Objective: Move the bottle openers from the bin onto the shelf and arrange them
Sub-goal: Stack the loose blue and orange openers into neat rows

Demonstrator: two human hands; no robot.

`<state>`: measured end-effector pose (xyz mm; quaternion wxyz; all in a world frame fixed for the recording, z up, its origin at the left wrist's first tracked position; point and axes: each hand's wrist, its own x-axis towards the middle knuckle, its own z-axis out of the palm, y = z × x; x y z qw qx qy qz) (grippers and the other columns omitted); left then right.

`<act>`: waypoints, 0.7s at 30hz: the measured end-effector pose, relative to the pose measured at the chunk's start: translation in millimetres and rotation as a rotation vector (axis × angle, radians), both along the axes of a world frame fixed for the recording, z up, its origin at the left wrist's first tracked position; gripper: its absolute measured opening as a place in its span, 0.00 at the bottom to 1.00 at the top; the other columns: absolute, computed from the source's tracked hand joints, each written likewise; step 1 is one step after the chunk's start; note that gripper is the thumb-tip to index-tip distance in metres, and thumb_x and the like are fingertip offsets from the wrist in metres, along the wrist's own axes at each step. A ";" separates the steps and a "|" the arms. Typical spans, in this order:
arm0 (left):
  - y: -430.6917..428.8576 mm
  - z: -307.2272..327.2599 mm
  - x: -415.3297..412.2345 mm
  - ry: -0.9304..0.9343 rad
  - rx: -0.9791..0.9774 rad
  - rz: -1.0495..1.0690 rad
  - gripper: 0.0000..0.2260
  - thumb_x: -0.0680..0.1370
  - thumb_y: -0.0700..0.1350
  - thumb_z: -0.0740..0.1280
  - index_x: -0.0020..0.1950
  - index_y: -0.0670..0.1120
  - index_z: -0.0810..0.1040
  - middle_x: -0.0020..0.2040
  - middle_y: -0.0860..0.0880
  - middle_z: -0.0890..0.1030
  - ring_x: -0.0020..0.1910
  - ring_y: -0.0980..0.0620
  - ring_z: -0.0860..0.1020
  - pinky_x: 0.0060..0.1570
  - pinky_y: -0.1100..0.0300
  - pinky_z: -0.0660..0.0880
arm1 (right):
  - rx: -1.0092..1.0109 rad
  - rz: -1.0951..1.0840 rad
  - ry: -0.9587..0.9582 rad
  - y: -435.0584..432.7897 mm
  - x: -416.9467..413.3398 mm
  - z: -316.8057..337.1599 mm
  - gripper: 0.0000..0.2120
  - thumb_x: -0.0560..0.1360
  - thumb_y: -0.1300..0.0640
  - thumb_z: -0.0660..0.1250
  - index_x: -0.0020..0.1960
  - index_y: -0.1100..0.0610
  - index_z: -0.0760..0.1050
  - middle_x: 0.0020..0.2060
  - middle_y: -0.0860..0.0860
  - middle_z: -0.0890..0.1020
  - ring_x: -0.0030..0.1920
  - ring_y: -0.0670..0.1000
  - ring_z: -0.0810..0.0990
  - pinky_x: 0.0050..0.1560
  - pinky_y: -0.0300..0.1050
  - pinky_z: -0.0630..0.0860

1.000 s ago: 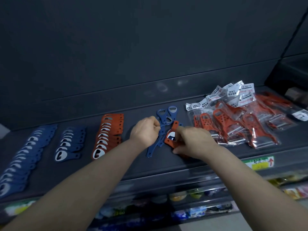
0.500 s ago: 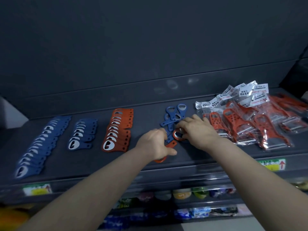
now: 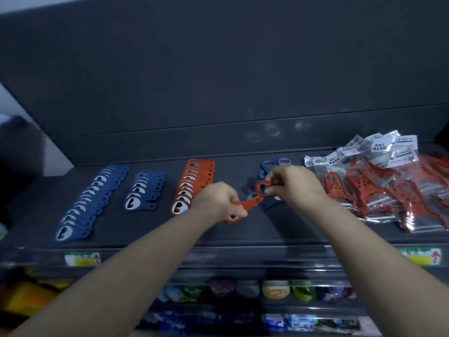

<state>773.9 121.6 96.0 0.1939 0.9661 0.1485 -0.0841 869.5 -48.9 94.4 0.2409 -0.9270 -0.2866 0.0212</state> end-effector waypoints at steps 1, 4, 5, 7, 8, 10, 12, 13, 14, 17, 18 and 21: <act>15.7 2.4 -7.4 -0.003 -0.008 0.014 0.10 0.69 0.53 0.75 0.39 0.47 0.81 0.34 0.53 0.80 0.38 0.55 0.77 0.41 0.60 0.72 | 0.035 0.008 0.018 8.2 -5.4 2.1 0.09 0.65 0.51 0.76 0.44 0.48 0.80 0.38 0.44 0.81 0.46 0.48 0.80 0.46 0.44 0.74; 66.7 5.3 -35.1 0.002 -0.031 0.030 0.05 0.70 0.50 0.75 0.37 0.50 0.81 0.36 0.54 0.80 0.40 0.54 0.77 0.45 0.57 0.73 | 0.100 0.075 0.113 35.7 -24.7 5.5 0.07 0.66 0.54 0.76 0.44 0.49 0.81 0.37 0.43 0.82 0.44 0.46 0.81 0.46 0.42 0.75; 81.5 5.4 -43.8 0.001 -0.049 0.025 0.05 0.69 0.49 0.76 0.36 0.52 0.82 0.36 0.54 0.81 0.41 0.53 0.78 0.46 0.57 0.74 | 0.109 0.098 0.146 45.2 -31.5 5.1 0.07 0.67 0.55 0.76 0.44 0.49 0.82 0.37 0.44 0.82 0.44 0.46 0.81 0.46 0.42 0.75; 103.4 4.7 -57.9 0.021 -0.069 0.032 0.04 0.68 0.49 0.77 0.40 0.52 0.84 0.40 0.53 0.83 0.44 0.54 0.80 0.48 0.58 0.75 | 0.109 0.128 0.193 63.6 -46.2 1.6 0.06 0.68 0.56 0.76 0.43 0.48 0.82 0.38 0.43 0.83 0.44 0.45 0.80 0.47 0.42 0.76; 111.1 2.5 -62.8 0.037 -0.066 0.041 0.06 0.67 0.49 0.78 0.42 0.51 0.85 0.41 0.53 0.84 0.45 0.55 0.81 0.49 0.58 0.75 | 0.100 0.137 0.204 72.0 -53.8 -0.8 0.06 0.68 0.55 0.76 0.42 0.46 0.82 0.37 0.43 0.83 0.43 0.44 0.80 0.48 0.42 0.76; 121.5 -5.1 -67.2 0.027 -0.071 0.059 0.08 0.65 0.48 0.79 0.41 0.50 0.84 0.42 0.54 0.84 0.46 0.55 0.81 0.50 0.58 0.77 | 0.057 0.141 0.205 86.3 -67.9 -6.6 0.06 0.66 0.53 0.76 0.41 0.44 0.82 0.37 0.41 0.84 0.44 0.42 0.80 0.48 0.42 0.75; 126.5 -14.0 -67.2 -0.034 -0.124 0.094 0.09 0.63 0.47 0.79 0.39 0.51 0.81 0.45 0.54 0.84 0.48 0.54 0.81 0.52 0.54 0.78 | -0.006 0.133 0.187 95.3 -79.8 -10.5 0.07 0.66 0.52 0.77 0.42 0.44 0.82 0.39 0.40 0.84 0.46 0.43 0.80 0.48 0.41 0.74; 128.0 -17.3 -65.8 -0.059 -0.136 0.110 0.10 0.63 0.47 0.79 0.40 0.52 0.80 0.47 0.53 0.83 0.49 0.52 0.81 0.53 0.54 0.78 | -0.038 0.123 0.169 98.3 -84.3 -11.5 0.08 0.66 0.51 0.77 0.44 0.43 0.83 0.40 0.40 0.84 0.47 0.43 0.80 0.48 0.41 0.73; 128.3 -18.7 -63.8 -0.072 -0.115 0.112 0.11 0.64 0.47 0.78 0.42 0.52 0.79 0.48 0.52 0.82 0.49 0.51 0.80 0.52 0.54 0.77 | -0.067 0.109 0.149 100.3 -87.6 -12.1 0.09 0.65 0.51 0.77 0.45 0.43 0.83 0.41 0.41 0.84 0.48 0.44 0.80 0.48 0.41 0.73; 129.7 -22.6 -58.5 -0.128 -0.039 0.065 0.15 0.66 0.49 0.77 0.49 0.49 0.78 0.46 0.51 0.81 0.47 0.50 0.79 0.48 0.55 0.77 | -0.066 0.078 0.153 106.9 -93.0 -13.8 0.09 0.64 0.49 0.77 0.44 0.43 0.83 0.40 0.41 0.84 0.47 0.43 0.81 0.47 0.40 0.73; 130.5 -23.5 -58.0 -0.152 -0.032 0.048 0.16 0.66 0.50 0.77 0.49 0.48 0.77 0.45 0.51 0.80 0.46 0.51 0.79 0.47 0.55 0.76 | -0.037 0.069 0.173 110.4 -94.7 -15.2 0.09 0.64 0.49 0.77 0.43 0.42 0.83 0.39 0.40 0.84 0.46 0.43 0.81 0.47 0.40 0.73; 137.1 -28.6 -58.7 -0.210 -0.015 0.015 0.13 0.68 0.48 0.76 0.47 0.48 0.76 0.44 0.51 0.80 0.45 0.51 0.79 0.46 0.55 0.77 | 0.007 0.048 0.191 125.7 -102.6 -22.3 0.08 0.65 0.48 0.77 0.43 0.42 0.82 0.40 0.41 0.84 0.46 0.43 0.80 0.47 0.40 0.74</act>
